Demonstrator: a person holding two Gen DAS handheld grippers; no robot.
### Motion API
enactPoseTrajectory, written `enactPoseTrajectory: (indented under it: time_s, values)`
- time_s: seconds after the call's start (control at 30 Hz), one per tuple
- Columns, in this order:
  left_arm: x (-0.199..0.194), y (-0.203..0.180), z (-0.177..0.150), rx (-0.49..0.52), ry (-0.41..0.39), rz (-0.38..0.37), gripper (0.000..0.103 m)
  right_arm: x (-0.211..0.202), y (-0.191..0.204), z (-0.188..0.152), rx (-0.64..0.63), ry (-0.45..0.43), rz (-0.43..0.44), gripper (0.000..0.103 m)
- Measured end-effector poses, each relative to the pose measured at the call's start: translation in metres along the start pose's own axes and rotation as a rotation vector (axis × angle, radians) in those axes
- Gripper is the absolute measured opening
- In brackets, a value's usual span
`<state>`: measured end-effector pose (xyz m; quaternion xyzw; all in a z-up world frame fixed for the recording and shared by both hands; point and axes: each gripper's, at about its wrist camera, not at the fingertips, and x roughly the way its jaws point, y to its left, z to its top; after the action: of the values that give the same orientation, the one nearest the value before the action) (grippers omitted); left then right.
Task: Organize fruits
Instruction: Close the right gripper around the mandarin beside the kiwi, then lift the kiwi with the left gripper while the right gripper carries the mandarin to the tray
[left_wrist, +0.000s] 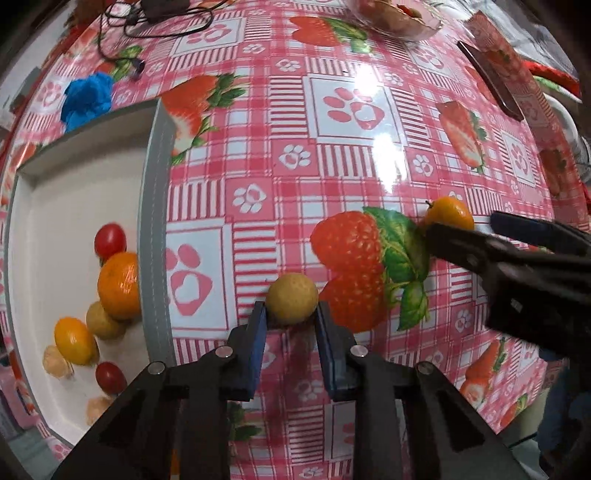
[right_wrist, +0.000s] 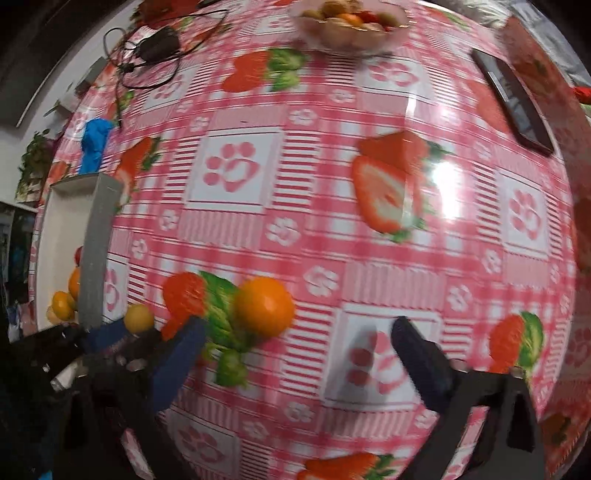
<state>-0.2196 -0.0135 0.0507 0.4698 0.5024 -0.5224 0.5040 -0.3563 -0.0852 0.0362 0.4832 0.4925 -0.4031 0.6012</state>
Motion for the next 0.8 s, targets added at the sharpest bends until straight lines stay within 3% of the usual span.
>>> enactPoseTrajectory:
  time_s: [0.03, 0.17, 0.23, 0.43, 0.8]
  values:
    - [0.001, 0.002, -0.003, 0.000, 0.000, 0.001, 0.028, 0.004, 0.004, 0.004, -0.004, 0.012, 0.013, 0.076]
    - [-0.003, 0.009, -0.010, -0.001, 0.000, -0.007, 0.028, 0.017, 0.018, 0.006, -0.018, 0.032, 0.023, 0.062]
    - [-0.007, 0.012, -0.015, -0.002, -0.002, -0.014, 0.028, 0.020, 0.028, 0.003, -0.038, 0.026, 0.008, 0.037]
    - [-0.031, 0.021, -0.034, 0.000, -0.020, -0.029, 0.028, 0.020, 0.039, -0.002, -0.062, 0.025, -0.019, 0.037]
    - [-0.057, 0.029, -0.039, 0.003, -0.035, -0.027, 0.028, 0.010, 0.045, -0.010, -0.083, 0.016, -0.028, 0.037]
